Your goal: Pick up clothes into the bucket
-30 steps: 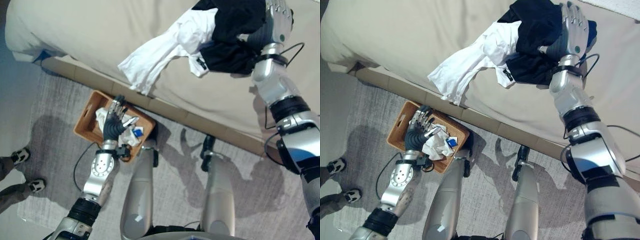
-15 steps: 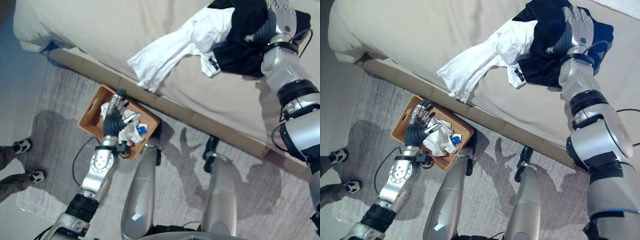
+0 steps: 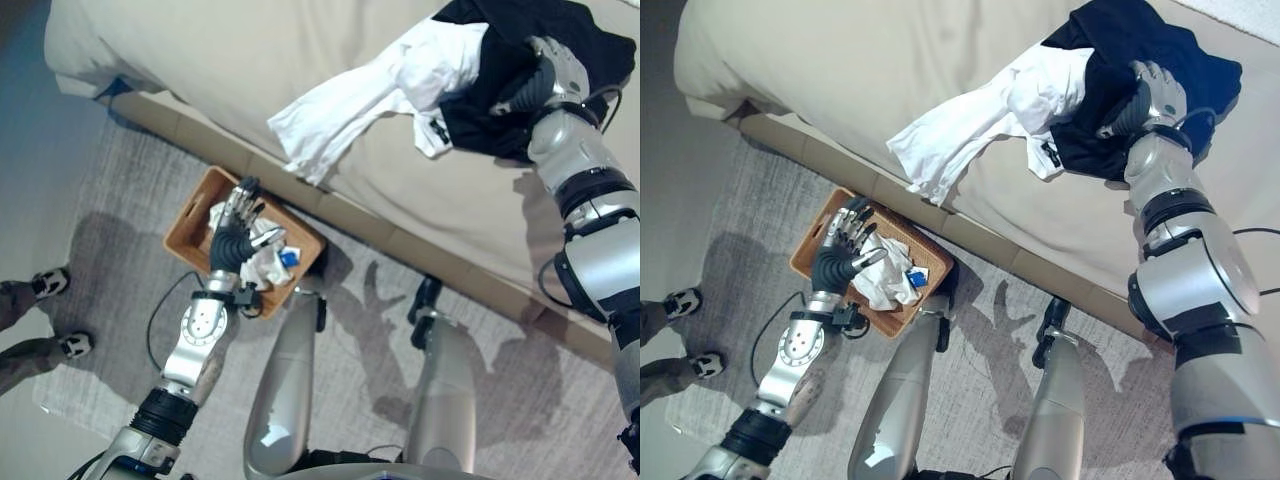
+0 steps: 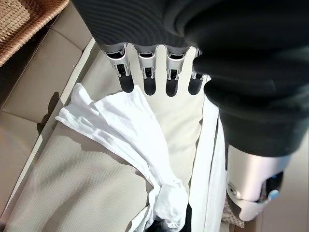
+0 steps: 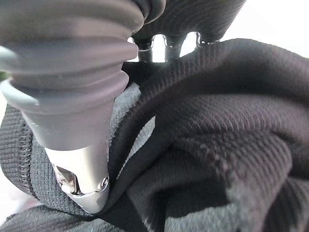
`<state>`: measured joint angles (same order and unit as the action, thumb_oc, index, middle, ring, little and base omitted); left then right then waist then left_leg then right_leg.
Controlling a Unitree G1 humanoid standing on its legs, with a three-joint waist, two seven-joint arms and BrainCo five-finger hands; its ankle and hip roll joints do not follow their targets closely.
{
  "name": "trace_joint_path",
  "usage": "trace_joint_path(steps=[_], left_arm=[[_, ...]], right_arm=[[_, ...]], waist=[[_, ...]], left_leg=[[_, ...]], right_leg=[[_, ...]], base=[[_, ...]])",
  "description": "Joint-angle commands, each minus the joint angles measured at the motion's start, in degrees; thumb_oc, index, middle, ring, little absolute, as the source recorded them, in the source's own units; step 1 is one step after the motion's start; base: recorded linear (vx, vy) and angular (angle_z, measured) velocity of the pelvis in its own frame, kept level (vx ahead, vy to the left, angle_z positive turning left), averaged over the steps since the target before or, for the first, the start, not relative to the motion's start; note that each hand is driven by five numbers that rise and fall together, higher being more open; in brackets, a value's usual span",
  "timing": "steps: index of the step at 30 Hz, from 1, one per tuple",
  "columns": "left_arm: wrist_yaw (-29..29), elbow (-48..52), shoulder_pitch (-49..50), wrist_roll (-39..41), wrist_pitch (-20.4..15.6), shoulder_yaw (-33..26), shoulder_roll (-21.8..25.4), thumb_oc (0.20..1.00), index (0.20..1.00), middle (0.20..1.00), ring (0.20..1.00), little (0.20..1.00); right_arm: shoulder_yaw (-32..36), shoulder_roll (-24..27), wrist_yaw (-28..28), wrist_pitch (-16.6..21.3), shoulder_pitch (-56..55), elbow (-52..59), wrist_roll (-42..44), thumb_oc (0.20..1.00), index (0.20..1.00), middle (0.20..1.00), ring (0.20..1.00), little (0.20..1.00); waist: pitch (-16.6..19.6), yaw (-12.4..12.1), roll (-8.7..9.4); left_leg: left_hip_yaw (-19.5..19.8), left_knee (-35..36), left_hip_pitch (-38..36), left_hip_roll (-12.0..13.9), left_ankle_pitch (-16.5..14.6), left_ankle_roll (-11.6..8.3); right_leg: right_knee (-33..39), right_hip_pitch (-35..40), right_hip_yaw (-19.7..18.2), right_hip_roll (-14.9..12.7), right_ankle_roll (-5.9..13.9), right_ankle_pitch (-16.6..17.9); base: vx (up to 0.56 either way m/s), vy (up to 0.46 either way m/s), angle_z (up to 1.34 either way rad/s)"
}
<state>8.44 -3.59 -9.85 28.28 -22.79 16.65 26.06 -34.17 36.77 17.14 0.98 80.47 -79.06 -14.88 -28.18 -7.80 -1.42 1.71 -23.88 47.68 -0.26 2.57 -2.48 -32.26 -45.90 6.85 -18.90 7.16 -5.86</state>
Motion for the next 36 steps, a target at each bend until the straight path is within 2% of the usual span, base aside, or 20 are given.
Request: trace_joint_path(steps=[1, 4, 5, 6, 7, 19, 20, 21, 22, 23, 25, 28, 30, 31, 32, 34, 36], left_arm=[[-0.9, 3.4, 1.8, 0.7, -1.7, -1.0, -0.2, 1.0, 1.0, 1.0, 1.0, 1.0], [-1.0, 3.5, 1.7, 0.6, -1.5, -1.2, -0.3, 1.0, 1.0, 1.0, 1.0, 1.0], [-1.0, 3.5, 1.7, 0.6, -1.5, -1.2, -0.3, 1.0, 1.0, 1.0, 1.0, 1.0], [-1.0, 3.5, 1.7, 0.5, -1.3, -1.4, -0.3, 1.0, 1.0, 1.0, 1.0, 1.0], [-1.0, 3.3, 1.8, 0.5, -1.2, -1.6, -0.4, 1.0, 1.0, 1.0, 1.0, 1.0], [-0.6, 2.9, 1.6, 0.5, -1.2, -2.5, -0.6, 1.0, 1.0, 1.0, 1.0, 1.0], [-0.5, 2.8, 1.6, 0.5, -1.2, -2.7, -0.6, 1.0, 1.0, 1.0, 1.0, 1.0], [-0.5, 2.8, 1.6, 0.5, -1.2, -2.7, -0.6, 1.0, 1.0, 1.0, 1.0, 1.0], [-0.4, 2.7, 1.8, 0.5, -1.2, -2.9, -0.6, 1.0, 1.0, 1.0, 1.0, 1.0], [-0.3, 2.6, 1.9, 0.4, -1.2, -3.3, -0.8, 1.0, 1.0, 1.0, 1.0, 1.0], [-0.2, 2.2, 2.0, 0.5, -1.2, -3.6, -0.7, 1.0, 1.0, 1.0, 1.0, 1.0], [0.3, 1.5, 2.5, 0.5, -1.1, -4.4, -1.2, 1.0, 1.0, 1.0, 1.0, 1.0], [0.8, 0.8, 2.8, 0.4, -1.0, -5.1, -1.7, 1.0, 1.0, 1.0, 1.0, 1.0], [0.8, 0.8, 2.8, 0.4, -1.0, -5.1, -1.7, 1.0, 1.0, 1.0, 1.0, 1.0], [0.8, 0.7, 3.3, 0.3, -1.0, -5.6, -2.1, 1.0, 1.0, 1.0, 1.0, 1.0], [0.7, 0.1, 3.5, 0.3, -1.0, -5.8, -2.2, 1.0, 1.0, 1.0, 1.0, 1.0], [0.7, -0.9, 4.3, -0.3, -1.1, -6.3, -2.3, 1.0, 1.0, 1.0, 1.0, 1.0]], right_arm=[[0.0, 1.5, -0.9, -0.4, -4.6, -1.8, 1.8, 1.0, 1.0, 1.0, 1.0, 1.0], [0.2, 1.2, -1.6, -0.5, -5.1, -1.6, 1.8, 1.0, 1.0, 1.0, 1.0, 1.0], [0.2, 1.2, -1.6, -0.5, -5.1, -1.6, 1.8, 0.95, 0.95, 0.95, 0.95, 0.95], [0.2, 0.9, -1.8, -0.6, -5.0, -1.5, 1.7, 0.36, 0.36, 0.36, 0.36, 0.36], [0.3, 0.4, -1.9, -0.7, -5.0, -1.4, 1.5, 0.2, 0.2, 0.2, 0.2, 0.2], [1.7, -1.2, -0.7, -0.5, -5.2, 0.6, 2.6, 0.2, 0.2, 0.2, 0.2, 0.2], [1.9, -1.2, -0.3, -0.3, -5.2, 1.3, 2.8, 0.2, 0.2, 0.2, 0.2, 0.2], [1.9, -1.2, -0.3, -0.3, -5.2, 1.3, 2.8, 0.2, 0.2, 0.2, 0.2, 0.2], [2.0, -1.3, -0.1, -0.2, -5.6, 2.1, 2.9, 0.2, 0.2, 0.2, 0.2, 0.2], [2.5, -1.7, 0.3, 0.1, -6.0, 4.5, 3.2, 0.2, 0.2, 0.2, 0.2, 0.2], [2.7, -1.9, 0.5, 0.2, -6.1, 5.9, 3.3, 0.2, 0.2, 0.2, 0.2, 0.2], [3.8, -1.9, 1.7, 0.7, -7.9, 12.8, 3.3, 0.2, 0.2, 0.2, 0.2, 0.2], [6.0, -1.3, 2.5, 1.1, -10.8, 21.3, 2.9, 0.2, 0.2, 0.2, 0.2, 0.2], [6.0, -1.3, 2.5, 1.1, -10.8, 21.3, 2.9, 0.2, 0.2, 0.2, 0.2, 0.2], [8.7, -0.7, 3.1, 1.9, -14.0, 27.9, 3.6, 0.2, 0.2, 0.2, 0.2, 0.2], [10.1, -0.7, 3.4, 2.2, -16.1, 30.3, 3.8, 0.2, 0.2, 0.2, 0.2, 0.2], [15.1, -0.6, 3.7, 4.1, -23.0, 39.7, 4.9, 0.2, 0.2, 0.2, 0.2, 0.2]], waist=[[3.9, -0.1, -1.48], [3.6, -0.1, -1.55], [3.6, -0.1, -1.55], [3.6, 0.0, -1.56], [3.5, 0.0, -1.57], [3.7, 0.3, -0.7], [3.6, 0.4, -0.66], [3.6, 0.4, -0.65], [3.9, 0.6, -0.48], [3.9, 0.9, -0.13], [3.9, 1.2, 0.15], [4.1, 2.2, 1.01], [4.3, 3.1, 1.84], [4.3, 3.1, 1.84], [4.6, 3.9, 2.4], [4.7, 4.2, 2.61], [5.4, 5.1, 3.41]], left_leg=[[0.7, -3.7, 1.7, 0.6, -5.3, -0.26], [0.6, -3.8, 1.8, 0.5, -5.3, -0.19], [0.6, -3.8, 1.8, 0.5, -5.3, -0.18], [0.5, -3.7, 1.7, 0.5, -5.2, -0.19], [0.4, -3.8, 1.7, 0.5, -5.2, -0.16], [0.2, -3.4, -0.1, 0.7, -5.5, -0.12], [-0.1, -2.7, 0.2, 0.7, -3.5, 0.27], [-0.1, -2.6, 0.1, 0.7, -3.5, 0.27], [0.2, -2.9, -0.8, 0.8, -5.3, -0.12], [-0.2, -2.1, -1.0, 0.8, -3.4, 0.25], [-0.2, -2.0, -1.5, 0.9, -3.5, 0.22], [-0.3, -1.6, -2.8, 1.3, -3.7, 0.11], [-0.6, -1.2, -4.4, 1.8, -3.9, 0.05], [-0.6, -1.2, -4.4, 1.8, -3.9, 0.05], [-0.7, -0.9, -5.7, 2.1, -4.1, 0.0], [-0.7, -0.6, -6.4, 2.3, -4.1, -0.01], [-0.6, 0.3, -8.7, 2.8, -4.3, -0.14]], right_leg=[[4.3, 1.9, 0.1, -2.5, 3.79, 4.7], [4.4, 1.9, 0.1, -2.6, 3.75, 4.8], [4.4, 1.9, 0.1, -2.7, 3.75, 4.8], [4.5, 1.9, 0.1, -2.7, 3.79, 4.9], [4.6, 2.0, 0.1, -2.7, 3.78, 5.0], [5.4, 4.1, 0.6, -2.5, 3.74, 5.0], [6.3, 3.9, 1.0, -2.6, 3.27, 6.9], [6.3, 4.0, 1.0, -2.6, 3.27, 6.9], [5.8, 4.7, 0.8, -2.4, 3.76, 5.3], [6.8, 5.0, 1.1, -2.4, 3.3, 7.1], [7.1, 5.5, 1.2, -2.3, 3.3, 7.2], [7.9, 6.9, 1.0, -1.9, 3.31, 7.5], [8.8, 8.5, 1.0, -1.5, 3.26, 7.8], [8.8, 8.5, 1.0, -1.5, 3.26, 7.8], [9.5, 9.9, 1.1, -1.4, 3.29, 8.0], [9.9, 10.7, 1.3, -1.4, 3.31, 8.0], [11.5, 13.4, 1.6, -1.2, 3.42, 8.2]], base=[[0.0, 0.0, 0.0], [0.0, 0.0, 0.0], [0.0, 0.0, 0.0], [0.0, 0.0, 0.0], [0.0, 0.0, 0.0], [-0.01, 0.001, 0.0], [-0.08, 0.016, 0.0], [0.0, 0.0, 0.0], [0.0, 0.0, 0.0], [0.0, 0.0, 0.0], [-0.04, 0.006, 0.0], [0.01, -0.008, -0.04], [0.02, -0.028, -0.08], [0.03, -0.028, -0.1], [0.02, -0.019, -0.1], [0.04, -0.026, -0.07], [0.06, -0.044, -0.09]])
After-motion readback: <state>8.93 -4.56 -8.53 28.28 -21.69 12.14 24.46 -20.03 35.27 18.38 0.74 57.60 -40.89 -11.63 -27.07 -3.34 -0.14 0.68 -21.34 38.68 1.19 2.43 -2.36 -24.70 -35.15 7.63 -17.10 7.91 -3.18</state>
